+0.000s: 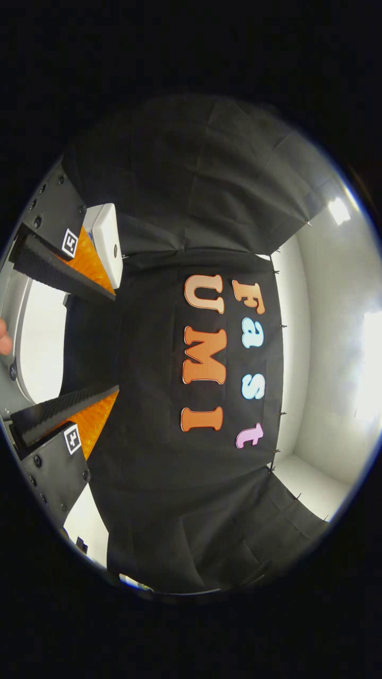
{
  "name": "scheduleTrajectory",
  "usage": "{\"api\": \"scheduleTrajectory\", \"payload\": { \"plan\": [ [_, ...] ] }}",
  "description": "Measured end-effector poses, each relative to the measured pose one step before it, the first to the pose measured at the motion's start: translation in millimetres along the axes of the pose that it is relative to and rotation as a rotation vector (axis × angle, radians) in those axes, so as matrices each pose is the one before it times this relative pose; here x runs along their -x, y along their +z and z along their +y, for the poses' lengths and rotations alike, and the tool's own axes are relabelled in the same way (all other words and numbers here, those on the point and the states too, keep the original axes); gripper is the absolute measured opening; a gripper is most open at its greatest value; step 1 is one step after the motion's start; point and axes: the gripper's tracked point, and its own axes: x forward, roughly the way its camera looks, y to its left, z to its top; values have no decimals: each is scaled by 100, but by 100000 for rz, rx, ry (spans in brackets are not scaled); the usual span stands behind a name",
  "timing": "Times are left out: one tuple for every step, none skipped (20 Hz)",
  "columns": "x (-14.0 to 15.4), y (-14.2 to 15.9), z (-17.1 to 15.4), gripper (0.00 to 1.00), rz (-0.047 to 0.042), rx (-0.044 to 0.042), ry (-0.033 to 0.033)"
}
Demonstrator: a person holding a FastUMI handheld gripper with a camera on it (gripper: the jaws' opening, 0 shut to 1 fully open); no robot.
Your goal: Open the toilet lid.
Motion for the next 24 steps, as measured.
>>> {"api": "scheduleTrajectory", "payload": {
  "plan": [
    [-34,4,27,98,-66,-5,-39],
    [82,34,-50,98,-23,-45,-2],
    [-45,-64,15,98,82,7,38],
    [19,0,-30,98,166,70,-80],
    [58,-73,-20,98,262,84,121],
    [6,29,130,98,109,-18,192],
    [34,81,39,98,-148,-67,135],
    [-19,81,66,98,-194,67,181],
    [59,62,71,98,-195,101,80],
    [-114,105,60,98,-105,82,107],
    [-36,-26,-22,97,-8,90,117],
    [13,-82,37,97,72,70,79],
    [-79,-139,22,98,346,40,122],
    [164,-55,3,98,423,65,67],
    [-17,-203,-8,98,523,267,-76],
    [-89,-42,-14,98,260,286,-88],
    [-84,-37,-22,98,-53,258,136],
    [-80,79,200,98,-174,318,355],
    [6,-91,215,98,31,453,622],
    [-39,-191,136,98,195,620,677],
    [-140,-226,194,98,322,465,503],
    [-296,-311,203,98,488,-275,728],
    [-252,-509,178,98,728,-1721,851],
    [-182,-803,310,98,1093,-3088,1381]
  ]
}}
